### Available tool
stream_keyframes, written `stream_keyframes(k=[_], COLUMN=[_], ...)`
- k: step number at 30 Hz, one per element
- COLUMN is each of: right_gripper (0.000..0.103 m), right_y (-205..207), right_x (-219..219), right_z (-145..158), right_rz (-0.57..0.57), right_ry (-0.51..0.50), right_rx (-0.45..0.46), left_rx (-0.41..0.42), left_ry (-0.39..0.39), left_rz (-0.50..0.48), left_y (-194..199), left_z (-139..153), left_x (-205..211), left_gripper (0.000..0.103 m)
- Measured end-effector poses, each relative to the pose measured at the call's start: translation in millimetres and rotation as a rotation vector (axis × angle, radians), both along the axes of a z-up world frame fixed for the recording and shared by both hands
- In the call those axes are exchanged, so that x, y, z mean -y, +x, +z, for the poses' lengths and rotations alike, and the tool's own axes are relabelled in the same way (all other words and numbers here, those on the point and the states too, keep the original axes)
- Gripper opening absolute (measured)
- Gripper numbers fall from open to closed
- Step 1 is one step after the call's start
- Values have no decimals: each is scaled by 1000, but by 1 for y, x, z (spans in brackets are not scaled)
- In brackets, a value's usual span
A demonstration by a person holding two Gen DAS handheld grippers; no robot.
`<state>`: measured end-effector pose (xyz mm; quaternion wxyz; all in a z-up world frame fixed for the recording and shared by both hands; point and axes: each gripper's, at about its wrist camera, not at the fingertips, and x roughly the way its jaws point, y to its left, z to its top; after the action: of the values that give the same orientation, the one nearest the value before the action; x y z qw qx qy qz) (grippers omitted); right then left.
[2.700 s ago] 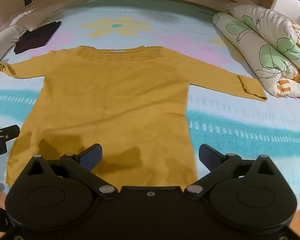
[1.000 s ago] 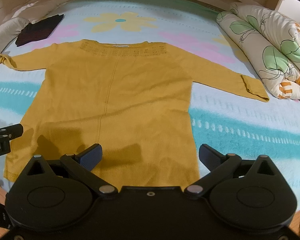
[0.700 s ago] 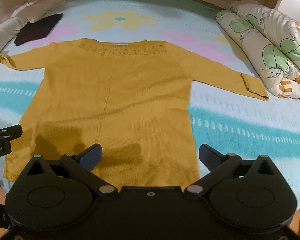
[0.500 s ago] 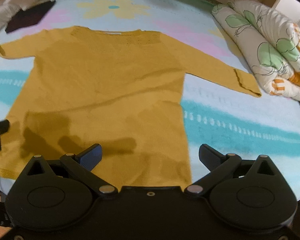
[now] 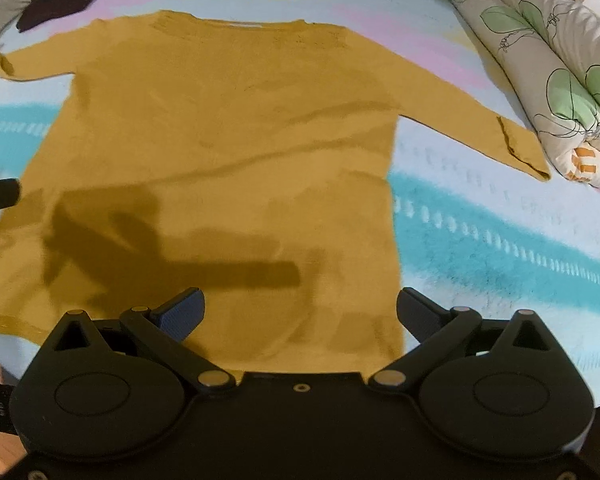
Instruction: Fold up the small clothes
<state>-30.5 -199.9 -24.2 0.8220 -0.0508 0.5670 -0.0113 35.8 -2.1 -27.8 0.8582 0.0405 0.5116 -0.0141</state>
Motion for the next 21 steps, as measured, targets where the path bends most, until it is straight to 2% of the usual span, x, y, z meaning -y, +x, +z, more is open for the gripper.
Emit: stream_keyframes(k=[2,5,7,11,16,21], right_gripper=[83,69,67,68,68,71], right_y=[1,-3,-8,-21,-23,-20], right_x=[16,52,77,111,110,115], right_z=[-12,-34,-45,-54,-59,-63], right_rz=[-29,-108,-175,-281,-266,-254], right_ry=[10,94,174,291,190,186], right_rx=[-15,-74,-96,-70,-62,-47], left_rx=[-50,-74,-88,-108,-79,-98], left_ry=[-18,-17,-5,-70,-70,-90], left_rz=[11,37,61,104,86,74], left_y=[0,-6,-13,-26,-31,-27], left_z=[-15,-29,-37,-49,-47,-49], left_x=[-11,-25,-32,-46,-47,-50], left_gripper=[67,66,66,67,67,67])
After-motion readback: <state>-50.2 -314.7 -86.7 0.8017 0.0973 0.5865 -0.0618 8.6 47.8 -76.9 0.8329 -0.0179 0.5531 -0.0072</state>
